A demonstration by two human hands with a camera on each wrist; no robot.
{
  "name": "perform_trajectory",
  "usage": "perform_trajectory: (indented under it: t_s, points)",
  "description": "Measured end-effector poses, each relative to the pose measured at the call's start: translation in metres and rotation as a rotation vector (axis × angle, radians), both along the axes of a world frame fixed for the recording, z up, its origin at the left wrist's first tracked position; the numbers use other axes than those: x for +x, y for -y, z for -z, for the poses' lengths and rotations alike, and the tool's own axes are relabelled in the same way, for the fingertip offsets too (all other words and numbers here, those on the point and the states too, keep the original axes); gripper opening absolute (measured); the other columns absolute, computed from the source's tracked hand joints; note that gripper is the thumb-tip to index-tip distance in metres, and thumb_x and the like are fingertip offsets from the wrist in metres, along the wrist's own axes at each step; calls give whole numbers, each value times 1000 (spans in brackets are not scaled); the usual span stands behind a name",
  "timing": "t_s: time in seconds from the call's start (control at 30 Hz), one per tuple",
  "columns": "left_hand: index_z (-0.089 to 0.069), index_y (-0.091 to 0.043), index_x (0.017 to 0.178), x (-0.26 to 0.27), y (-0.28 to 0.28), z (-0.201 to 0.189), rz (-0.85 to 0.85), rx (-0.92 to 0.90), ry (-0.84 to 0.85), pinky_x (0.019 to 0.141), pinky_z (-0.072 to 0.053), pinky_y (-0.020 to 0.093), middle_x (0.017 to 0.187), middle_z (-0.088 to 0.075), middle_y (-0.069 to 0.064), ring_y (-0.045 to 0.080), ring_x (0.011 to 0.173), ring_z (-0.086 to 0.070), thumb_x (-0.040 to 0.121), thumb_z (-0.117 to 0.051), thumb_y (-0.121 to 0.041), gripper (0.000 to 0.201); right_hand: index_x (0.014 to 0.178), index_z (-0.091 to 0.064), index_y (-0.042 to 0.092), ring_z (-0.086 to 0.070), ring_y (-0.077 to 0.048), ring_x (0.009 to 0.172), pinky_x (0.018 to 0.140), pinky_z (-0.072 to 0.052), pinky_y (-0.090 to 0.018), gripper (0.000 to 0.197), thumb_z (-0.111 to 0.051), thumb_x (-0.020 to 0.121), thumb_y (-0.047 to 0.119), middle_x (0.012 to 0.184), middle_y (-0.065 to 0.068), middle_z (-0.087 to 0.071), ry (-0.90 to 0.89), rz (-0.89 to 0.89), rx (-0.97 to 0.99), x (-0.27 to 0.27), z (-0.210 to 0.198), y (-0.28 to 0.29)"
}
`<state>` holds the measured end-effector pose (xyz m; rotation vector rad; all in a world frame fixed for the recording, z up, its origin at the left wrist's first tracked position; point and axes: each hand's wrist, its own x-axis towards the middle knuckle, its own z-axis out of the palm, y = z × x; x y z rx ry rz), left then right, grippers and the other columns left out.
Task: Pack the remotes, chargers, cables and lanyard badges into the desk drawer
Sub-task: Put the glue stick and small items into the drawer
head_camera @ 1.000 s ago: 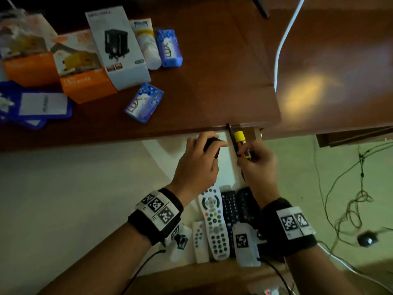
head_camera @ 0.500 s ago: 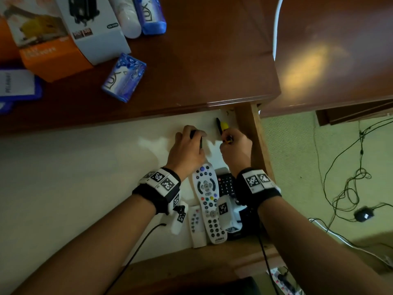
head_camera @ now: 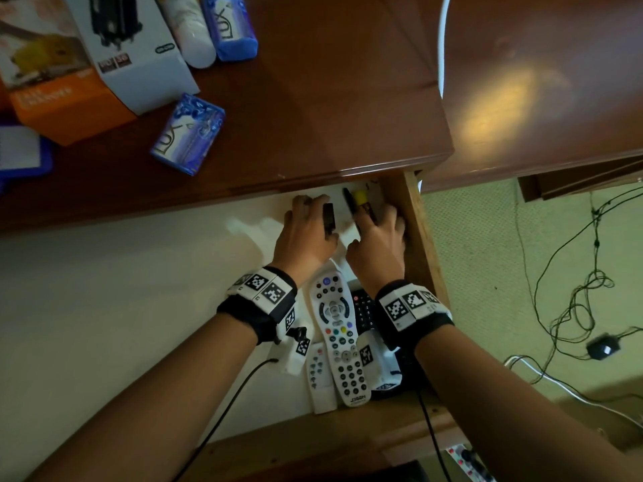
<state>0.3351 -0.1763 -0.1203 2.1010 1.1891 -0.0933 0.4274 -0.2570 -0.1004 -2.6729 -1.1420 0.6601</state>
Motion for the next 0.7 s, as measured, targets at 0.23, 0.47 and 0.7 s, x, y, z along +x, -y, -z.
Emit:
perform_trajectory:
  t_s: [0.23, 0.47, 0.7]
  points:
    - [-38, -19, 140, -3, 7, -9, -118, -56, 71, 89, -45, 35, 138, -31, 13, 34, 116, -51, 85, -64, -23, 61, 111, -62, 15, -33, -37, 119, 96, -34, -55, 29, -57, 83, 21, 137, -15, -35, 164, -186, -91, -2, 9, -1]
    - [-41, -19, 138, -1, 6, -12, -103, -96, 69, 88, -46, 36, 137, -31, 12, 36, 111, -54, 87, -63, -20, 55, 120, -53, 6, -37, -36, 119, 93, -39, -44, 47, -62, 79, 27, 135, -17, -36, 204, -137, -152, 1, 7, 1]
    - [-42, -20, 139, 10, 6, -8, -49, -120, 129, 100, -44, 36, 138, -31, 11, 33, 117, -51, 85, -67, -19, 59, 117, -59, 11, -38, -32, 119, 97, -34, -44, 37, -57, 81, 10, 130, -13, -46, 195, 139, 263, 8, -50, 18]
